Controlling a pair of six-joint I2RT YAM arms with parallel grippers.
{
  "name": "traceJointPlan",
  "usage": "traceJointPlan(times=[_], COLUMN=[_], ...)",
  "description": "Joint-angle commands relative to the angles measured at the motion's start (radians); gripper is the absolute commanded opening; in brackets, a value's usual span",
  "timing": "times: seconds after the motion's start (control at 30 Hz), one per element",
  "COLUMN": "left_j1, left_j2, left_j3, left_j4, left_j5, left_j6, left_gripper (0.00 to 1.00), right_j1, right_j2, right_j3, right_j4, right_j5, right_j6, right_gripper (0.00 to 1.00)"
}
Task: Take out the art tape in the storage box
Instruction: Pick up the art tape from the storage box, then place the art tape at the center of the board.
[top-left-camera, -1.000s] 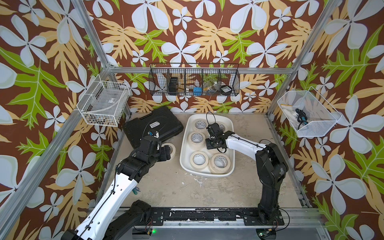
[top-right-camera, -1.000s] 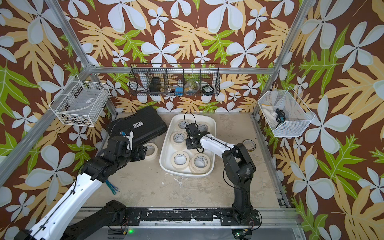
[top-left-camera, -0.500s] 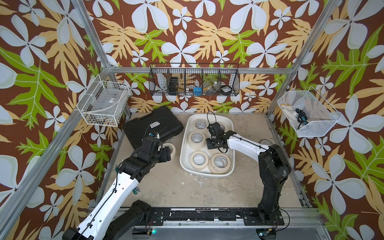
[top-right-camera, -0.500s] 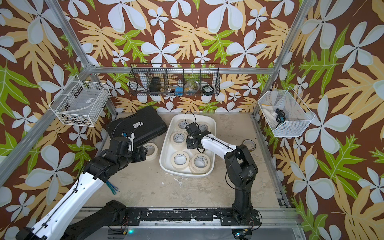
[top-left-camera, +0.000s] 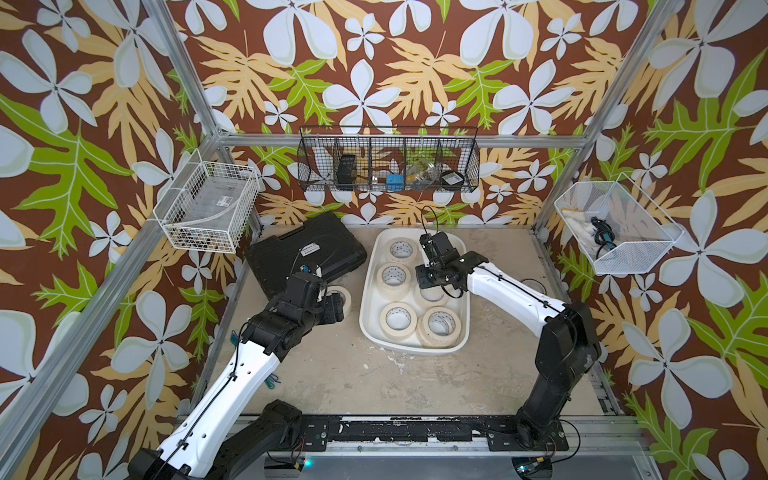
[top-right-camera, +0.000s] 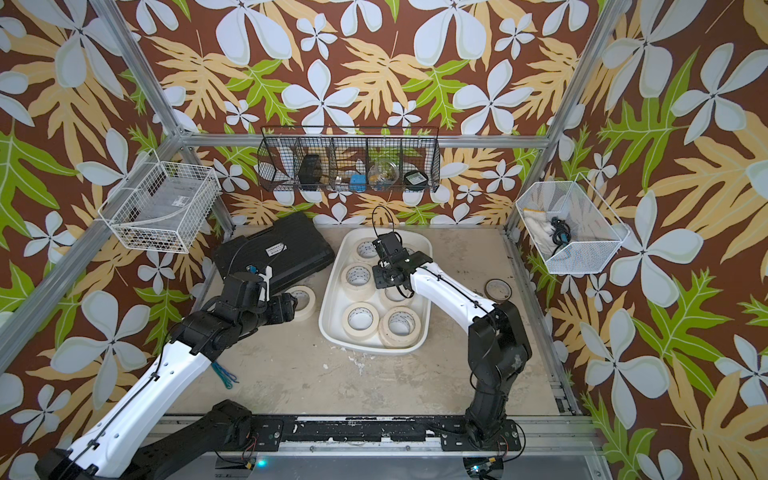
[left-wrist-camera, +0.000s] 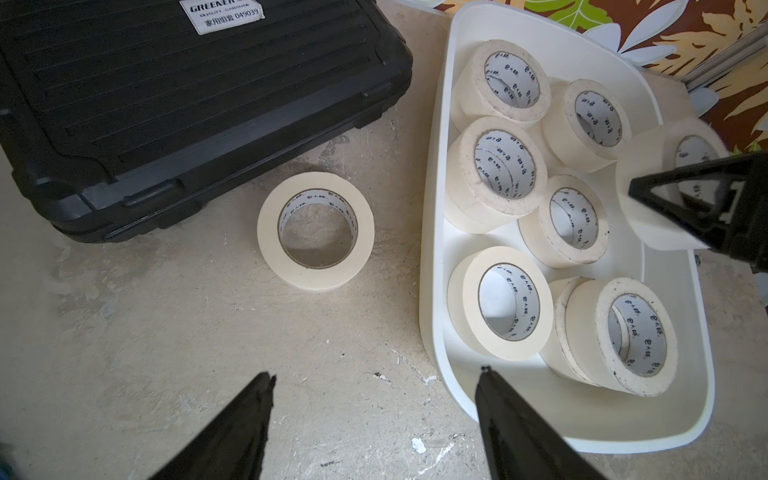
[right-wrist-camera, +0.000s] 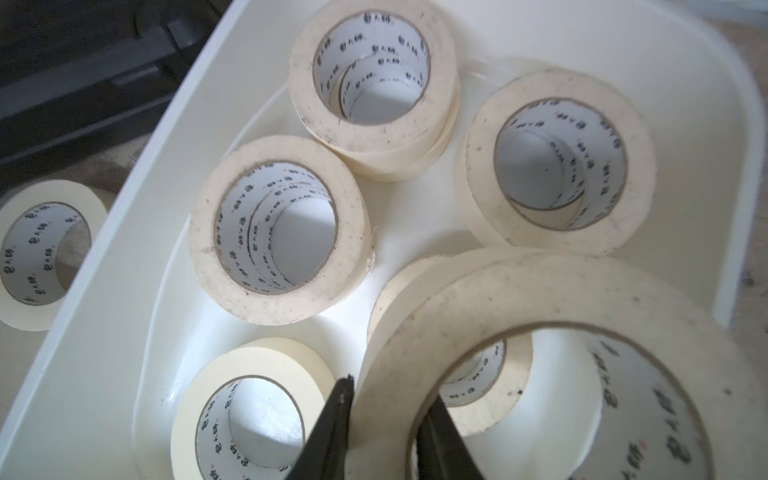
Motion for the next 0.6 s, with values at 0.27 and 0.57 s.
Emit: traceJointPlan(times=[0.27, 0.57], left_j1=[0.000, 0.000], left_j2=[0.037, 0.056], left_j3=[-0.025, -0.027], left_j4=[0.055, 0.066], left_j5=[0.023, 0.034], left_j6=[-0.013, -0.017], left_gripper=[0.81, 0.81], right_j1=[-0.078, -0.254], right_j2=[-0.152, -0.270], right_j3=[-0.034, -0.226], right_j4=[-0.053, -0.006], right_j5=[0.034, -0.019], right_j6=[-0.044, -0.052], right_gripper=[0.17, 0.17])
